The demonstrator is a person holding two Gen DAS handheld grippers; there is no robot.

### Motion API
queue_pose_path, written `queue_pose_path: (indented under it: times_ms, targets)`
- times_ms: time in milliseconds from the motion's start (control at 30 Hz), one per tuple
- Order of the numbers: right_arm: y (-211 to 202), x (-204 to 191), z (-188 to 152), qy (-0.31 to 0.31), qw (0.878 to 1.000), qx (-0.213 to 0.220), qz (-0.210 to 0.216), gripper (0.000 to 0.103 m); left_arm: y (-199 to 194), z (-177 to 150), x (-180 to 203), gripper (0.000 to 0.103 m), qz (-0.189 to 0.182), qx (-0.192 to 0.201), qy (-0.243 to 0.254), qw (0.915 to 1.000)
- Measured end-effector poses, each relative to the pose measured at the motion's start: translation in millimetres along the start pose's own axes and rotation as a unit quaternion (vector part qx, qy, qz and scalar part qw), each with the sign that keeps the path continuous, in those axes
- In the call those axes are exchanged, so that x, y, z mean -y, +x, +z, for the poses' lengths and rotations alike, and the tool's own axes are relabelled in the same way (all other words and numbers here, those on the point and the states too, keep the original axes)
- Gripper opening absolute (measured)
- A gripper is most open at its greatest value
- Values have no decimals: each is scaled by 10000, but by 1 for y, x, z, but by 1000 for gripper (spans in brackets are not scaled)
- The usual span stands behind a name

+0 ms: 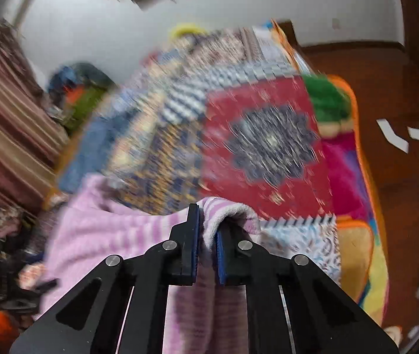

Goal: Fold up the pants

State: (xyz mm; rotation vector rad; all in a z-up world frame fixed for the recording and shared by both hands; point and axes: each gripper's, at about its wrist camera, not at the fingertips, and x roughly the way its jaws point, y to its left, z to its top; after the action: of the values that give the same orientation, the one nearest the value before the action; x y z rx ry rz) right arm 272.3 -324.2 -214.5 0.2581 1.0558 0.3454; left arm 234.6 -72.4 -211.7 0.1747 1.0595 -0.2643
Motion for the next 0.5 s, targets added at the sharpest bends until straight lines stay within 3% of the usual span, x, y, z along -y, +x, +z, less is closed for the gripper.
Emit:
queue_pose_path:
  times_ms: [133, 200, 267, 367, 500]
  targets:
    - [-18, -22, -23, -539, 9973, 123, -477, 25, -8, 10, 5, 74, 178, 57, 184, 9997]
    - [-46, -25, -35, -568, 9951, 382, -707, 49, -17, 16, 7, 72, 320, 180, 280, 9989]
    - [-72, -24, -47, -494, 9951, 616, -599, 63, -27, 21, 7, 72, 355, 319, 246, 9986]
    - [-105, -19, -75, -231, 9957, 791, -413, 66, -43, 22, 5, 72, 297, 477, 106, 9984]
    - [-119, -29, -115, -215, 9972, 703, -153, 66, -54, 15, 6, 72, 148, 436, -11, 9989]
